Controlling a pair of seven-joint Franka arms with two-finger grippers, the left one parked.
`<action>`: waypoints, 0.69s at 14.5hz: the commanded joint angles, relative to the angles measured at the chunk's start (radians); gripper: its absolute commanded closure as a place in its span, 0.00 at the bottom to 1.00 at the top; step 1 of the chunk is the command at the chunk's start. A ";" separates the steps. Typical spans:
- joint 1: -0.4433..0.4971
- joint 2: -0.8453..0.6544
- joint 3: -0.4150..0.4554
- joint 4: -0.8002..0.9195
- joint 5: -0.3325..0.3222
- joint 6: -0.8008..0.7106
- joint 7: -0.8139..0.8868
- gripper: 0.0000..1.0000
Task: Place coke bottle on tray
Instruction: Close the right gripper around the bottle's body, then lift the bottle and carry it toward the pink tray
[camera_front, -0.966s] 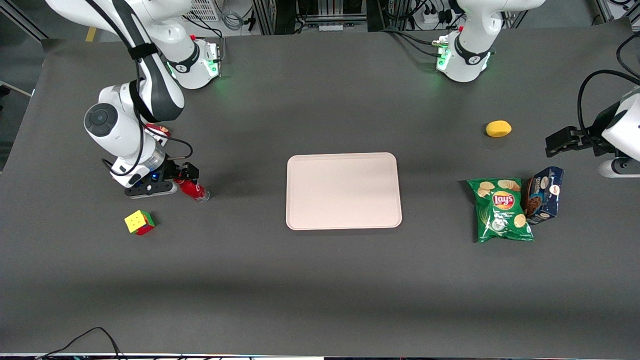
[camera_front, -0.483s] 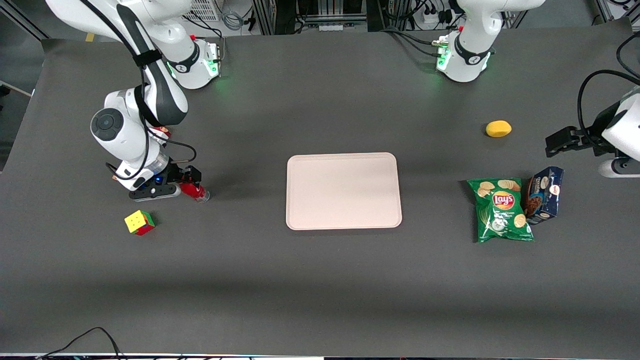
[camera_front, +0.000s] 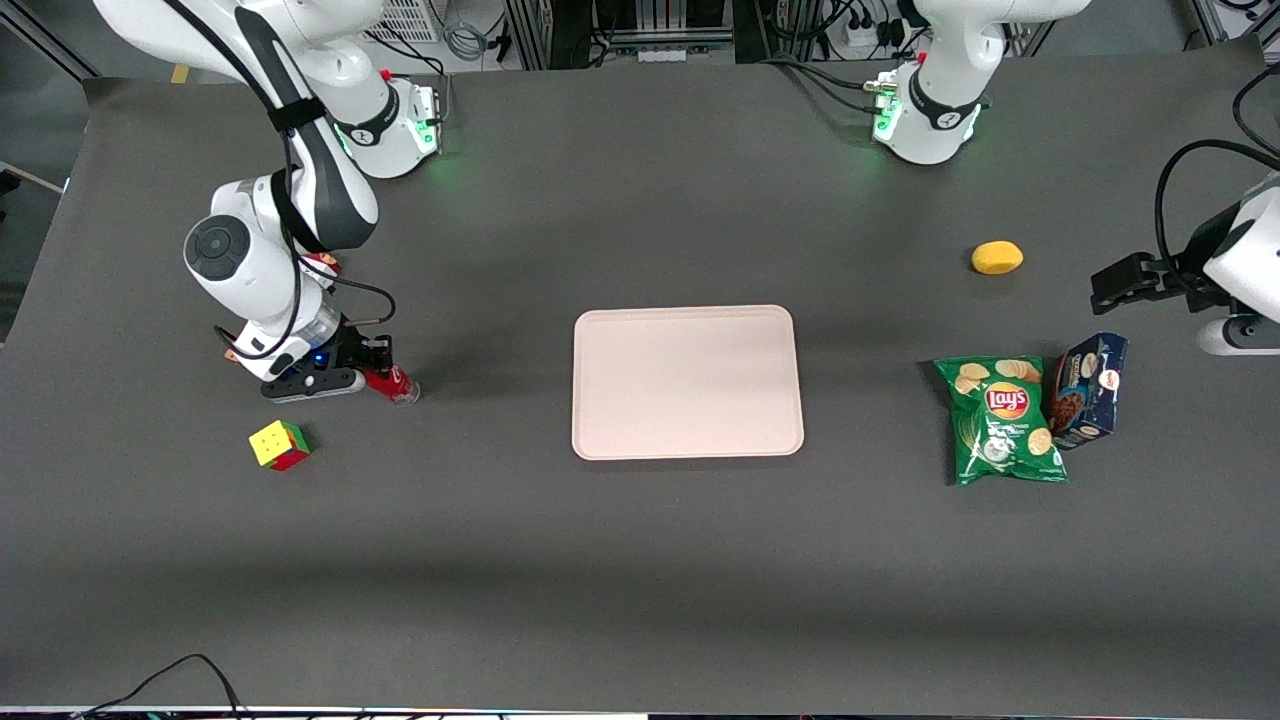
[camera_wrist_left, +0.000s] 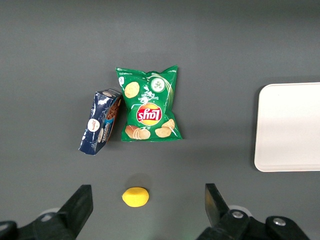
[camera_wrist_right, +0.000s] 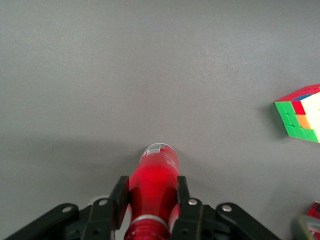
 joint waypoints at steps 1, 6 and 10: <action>0.006 -0.007 0.003 0.033 0.017 -0.063 -0.027 1.00; 0.009 -0.015 0.012 0.328 0.017 -0.459 -0.030 1.00; 0.008 -0.029 0.025 0.519 0.018 -0.649 -0.028 1.00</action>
